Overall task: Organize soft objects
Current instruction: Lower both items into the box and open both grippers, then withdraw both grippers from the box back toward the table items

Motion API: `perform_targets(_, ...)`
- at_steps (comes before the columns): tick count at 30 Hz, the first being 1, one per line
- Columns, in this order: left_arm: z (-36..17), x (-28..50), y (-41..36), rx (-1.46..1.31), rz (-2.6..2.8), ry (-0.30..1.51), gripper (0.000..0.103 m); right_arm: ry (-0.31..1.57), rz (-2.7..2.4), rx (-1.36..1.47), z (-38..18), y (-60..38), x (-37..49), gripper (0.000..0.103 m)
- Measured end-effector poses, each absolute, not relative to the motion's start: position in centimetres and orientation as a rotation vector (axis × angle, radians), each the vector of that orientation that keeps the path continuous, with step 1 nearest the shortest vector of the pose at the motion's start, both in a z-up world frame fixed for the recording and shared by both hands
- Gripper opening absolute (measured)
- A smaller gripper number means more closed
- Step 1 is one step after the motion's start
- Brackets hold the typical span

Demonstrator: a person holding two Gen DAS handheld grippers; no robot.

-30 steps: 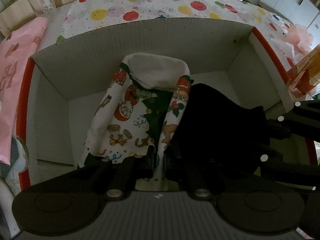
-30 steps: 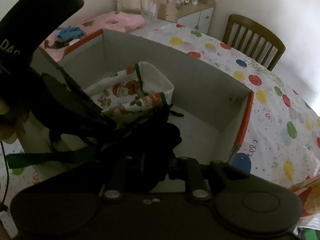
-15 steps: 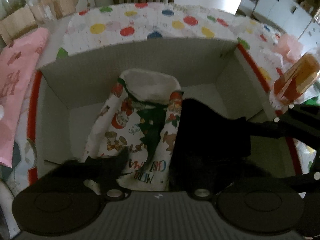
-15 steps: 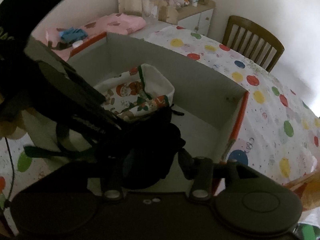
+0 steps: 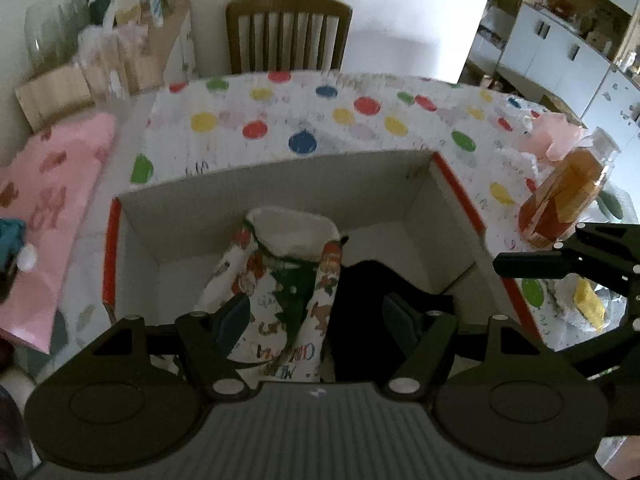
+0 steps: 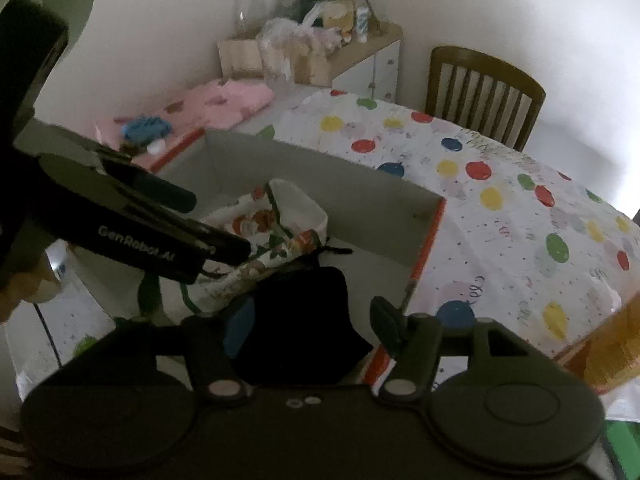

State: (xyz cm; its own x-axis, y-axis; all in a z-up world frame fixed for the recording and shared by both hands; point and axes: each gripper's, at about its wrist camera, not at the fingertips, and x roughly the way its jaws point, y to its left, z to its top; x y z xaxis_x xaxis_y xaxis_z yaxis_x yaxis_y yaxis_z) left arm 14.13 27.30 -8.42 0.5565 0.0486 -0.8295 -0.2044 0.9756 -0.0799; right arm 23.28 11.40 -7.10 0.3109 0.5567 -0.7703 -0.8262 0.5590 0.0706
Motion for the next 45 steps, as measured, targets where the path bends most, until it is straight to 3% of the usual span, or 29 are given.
perform_targets(7,-6.0,12.9,25.4,-0.155,0.13,0.902,0.074,0.787,0.946,-0.31,-4.7,8.6,22.6,0.072)
perform_targets(13,-4.2,12.0,23.0,-0.132,0.117,0.862,0.083,0.751,0.962,-0.259,-3.5,6.2,21.9,0.079)
perform_targets(26,-2.7,11.6,15.4,-0.15,0.051,0.788,0.083,0.689,0.938,-0.165,-1.9,-3.1,21.9,0.096)
perform_targets(29,-2.6,11.9,13.7,-0.165,0.033,0.771,0.091,0.678,0.918,-0.153,-1.6,-5.5,22.2,0.099)
perform_targets(45,-4.0,14.3,5.1,-0.17,-0.019,0.73,0.103,0.688,0.659,-0.058,-2.4,-20.3,27.2,0.1)
